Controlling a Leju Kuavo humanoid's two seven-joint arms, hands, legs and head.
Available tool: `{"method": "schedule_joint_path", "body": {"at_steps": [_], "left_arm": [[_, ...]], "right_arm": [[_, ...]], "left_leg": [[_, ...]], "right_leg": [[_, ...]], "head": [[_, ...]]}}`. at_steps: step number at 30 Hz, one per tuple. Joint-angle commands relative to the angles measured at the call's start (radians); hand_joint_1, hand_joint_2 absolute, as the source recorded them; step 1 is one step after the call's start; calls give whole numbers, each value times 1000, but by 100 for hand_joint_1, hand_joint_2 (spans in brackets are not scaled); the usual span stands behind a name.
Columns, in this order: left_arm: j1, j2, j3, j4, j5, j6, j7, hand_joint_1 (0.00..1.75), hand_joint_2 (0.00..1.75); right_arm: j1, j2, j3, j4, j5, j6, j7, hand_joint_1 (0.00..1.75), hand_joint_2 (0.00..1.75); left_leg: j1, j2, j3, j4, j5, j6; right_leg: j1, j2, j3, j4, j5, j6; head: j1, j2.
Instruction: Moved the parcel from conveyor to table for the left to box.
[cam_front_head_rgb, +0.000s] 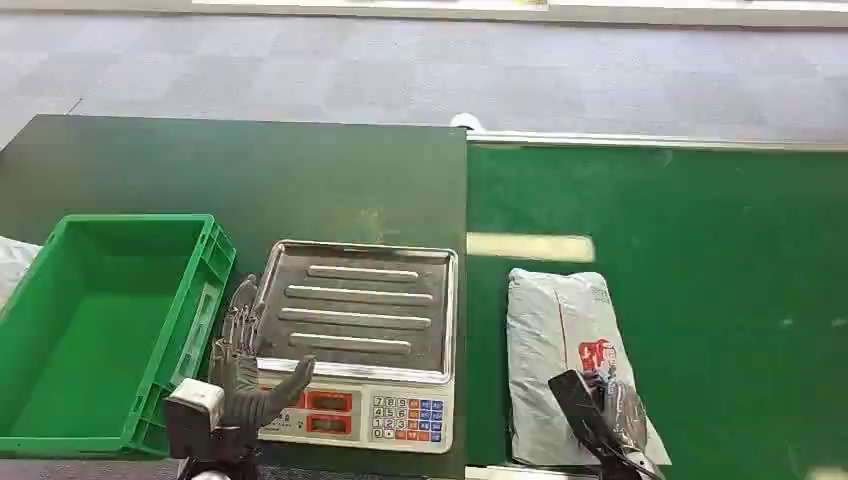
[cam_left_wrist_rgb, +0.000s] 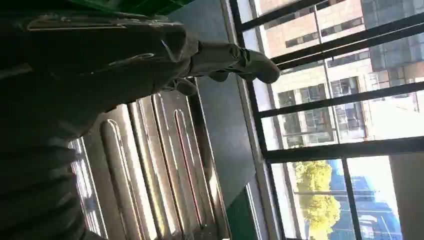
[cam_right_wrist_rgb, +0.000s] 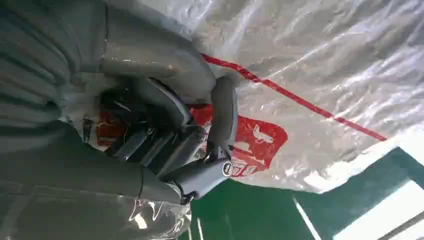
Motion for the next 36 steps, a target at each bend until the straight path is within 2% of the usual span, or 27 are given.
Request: {"method": "schedule_joint_path", "body": {"at_steps": [1,3,6,10,15,16,17,28,30,32,36], "left_arm": [[6,2,18,-4,-7,-5,6,0,175],[6,2,18,-4,-7,-5,6,0,175],[10,5,19,2,-4,-5,0,0,175],[10,8,11,20,14,-8,-19,0,175],[-8,10,-1,45,18,-15,-20,0,175],[-15,12,-6,53,19,-15,-20,0,175],[-19,15,-12,61,21,-13,-21,0,175],[-10,19,-30,53,32,-10,-20,0,175],[-10,19,-31,52,31,-12,-19,0,175],[-9,23,-32,54,29,-14,-17,0,175],[-9,24,-32,55,29,-14,-16,0,175]], "right_arm": [[14,16,-45,-69,-21,-17,-34,175,175],[14,16,-45,-69,-21,-17,-34,175,175],[42,51,-97,-166,-98,-156,-212,175,175],[90,63,-147,-276,-149,-204,-257,175,175],[107,69,-166,-284,-160,-218,-272,175,175],[109,71,-169,-281,-152,-215,-264,7,175],[110,73,-169,-276,-139,-206,-252,0,175],[130,76,-157,-272,-82,-187,-210,0,175],[133,71,-151,-265,-63,-167,-190,0,175],[129,55,-124,-230,-19,-89,-124,0,175],[121,61,-122,-208,-20,-92,-125,0,175]], "left_leg": [[0,0,0,-1,1,2],[0,0,0,-1,1,2],[0,0,0,-1,1,2],[-1,-2,-1,-1,1,1],[0,-2,0,-2,1,2],[-1,-1,0,-1,1,2],[0,-1,0,-1,1,1],[0,-1,1,-1,1,2],[0,-2,1,-1,1,2],[0,-2,1,-2,1,2],[0,0,1,-2,1,2]], "right_leg": [[0,-1,0,0,0,-2],[0,-1,0,-1,1,-2],[0,-1,0,-1,1,-2],[0,-3,0,0,0,-2],[0,-4,1,-2,0,-2],[0,-2,0,-1,0,-2],[0,-2,0,-1,0,-1],[0,-2,1,-1,0,-2],[0,-3,1,-2,0,-2],[0,-3,1,-2,0,-2],[0,-2,1,-2,1,-2]], "head": [[0,0],[0,0],[0,0],[0,0],[0,0],[0,0],[0,0],[0,0],[0,0],[0,0],[0,0]]}}
